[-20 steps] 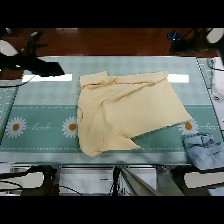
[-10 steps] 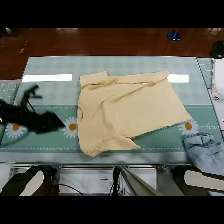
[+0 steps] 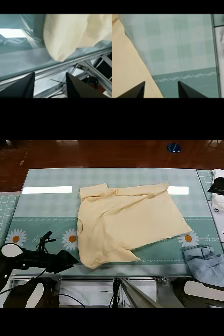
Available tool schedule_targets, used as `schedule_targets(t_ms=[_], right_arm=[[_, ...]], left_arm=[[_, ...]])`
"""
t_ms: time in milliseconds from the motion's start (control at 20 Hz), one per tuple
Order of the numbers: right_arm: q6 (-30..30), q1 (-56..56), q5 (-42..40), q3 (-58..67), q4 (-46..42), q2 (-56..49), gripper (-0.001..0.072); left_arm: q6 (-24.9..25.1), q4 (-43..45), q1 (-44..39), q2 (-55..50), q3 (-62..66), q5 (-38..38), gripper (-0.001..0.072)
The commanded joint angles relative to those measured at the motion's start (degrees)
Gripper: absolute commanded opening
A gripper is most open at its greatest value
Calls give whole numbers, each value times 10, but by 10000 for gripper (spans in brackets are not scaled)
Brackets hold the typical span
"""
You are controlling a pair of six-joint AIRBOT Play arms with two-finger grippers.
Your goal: Fold the shirts.
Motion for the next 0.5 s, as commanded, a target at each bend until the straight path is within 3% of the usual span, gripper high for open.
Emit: schedule_targets(t_ms=[0,100,200,450], right_arm=[[-11,-4,4,-16,2,0,489],[-11,-4,4,-16,-5,0,489],[-11,-4,5,-16,-12,0,489],[-11,-4,7,-16,-21,0,488]], left_arm=[[2,-4,-8,-25,-12,46,461],[4,-15,-44,-60,-12,76,468],[4,-46,-102,-99,-11,122,532],[4,-117,-251,-193,7,237,536]])
